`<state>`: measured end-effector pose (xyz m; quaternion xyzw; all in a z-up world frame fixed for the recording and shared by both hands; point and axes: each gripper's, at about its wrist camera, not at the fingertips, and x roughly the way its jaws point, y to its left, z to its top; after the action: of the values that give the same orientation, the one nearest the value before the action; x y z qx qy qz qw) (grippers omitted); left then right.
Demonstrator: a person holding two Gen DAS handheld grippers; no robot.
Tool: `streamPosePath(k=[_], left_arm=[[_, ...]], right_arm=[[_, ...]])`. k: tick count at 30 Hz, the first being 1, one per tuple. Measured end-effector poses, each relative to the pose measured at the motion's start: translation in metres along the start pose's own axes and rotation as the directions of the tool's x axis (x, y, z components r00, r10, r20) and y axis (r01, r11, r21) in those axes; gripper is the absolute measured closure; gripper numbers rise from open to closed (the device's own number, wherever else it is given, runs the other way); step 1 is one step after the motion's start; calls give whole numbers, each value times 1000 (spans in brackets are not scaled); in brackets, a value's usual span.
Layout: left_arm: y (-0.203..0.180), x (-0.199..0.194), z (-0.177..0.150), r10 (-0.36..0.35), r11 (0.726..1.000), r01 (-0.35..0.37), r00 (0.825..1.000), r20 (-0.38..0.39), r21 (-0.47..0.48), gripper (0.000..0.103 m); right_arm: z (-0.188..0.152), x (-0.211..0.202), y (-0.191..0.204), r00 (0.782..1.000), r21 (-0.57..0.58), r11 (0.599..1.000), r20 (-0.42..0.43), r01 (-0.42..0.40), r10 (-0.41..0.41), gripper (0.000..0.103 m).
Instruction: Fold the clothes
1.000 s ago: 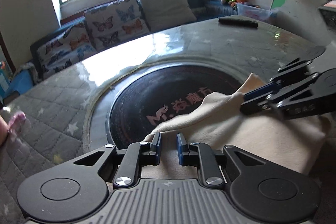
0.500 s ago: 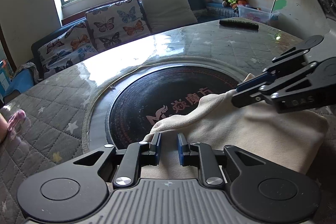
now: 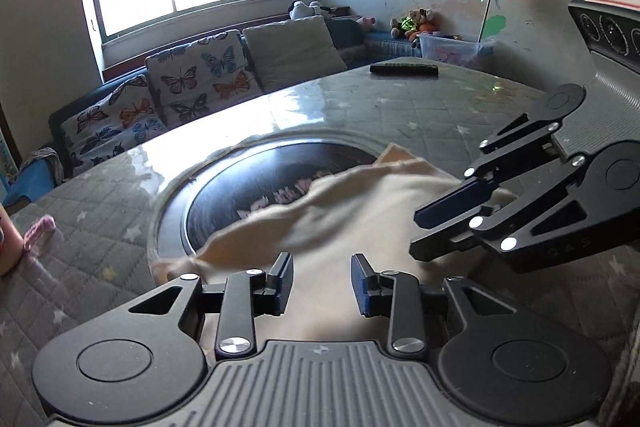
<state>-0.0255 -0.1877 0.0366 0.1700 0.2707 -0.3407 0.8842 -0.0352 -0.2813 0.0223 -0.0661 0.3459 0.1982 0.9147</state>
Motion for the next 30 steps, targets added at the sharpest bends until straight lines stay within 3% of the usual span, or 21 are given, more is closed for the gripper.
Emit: streamPosePath(k=[10,17,30], left_arm=[[5,-1,-13,23,998,-23,1000,-14,-59,69],[16,-4,-23,37,994,-39,999,-28,-98,69],[44,-7,-19,81,985,-86,996,-41,-150,69]], right_arm=[[-20,0,-3,1000,58,998,14,1,-2,81],[-38,-15,-26,1000,146,989,18,7,-9,76],[-26,-17,-50,999,212,977,19,39,-44,76]])
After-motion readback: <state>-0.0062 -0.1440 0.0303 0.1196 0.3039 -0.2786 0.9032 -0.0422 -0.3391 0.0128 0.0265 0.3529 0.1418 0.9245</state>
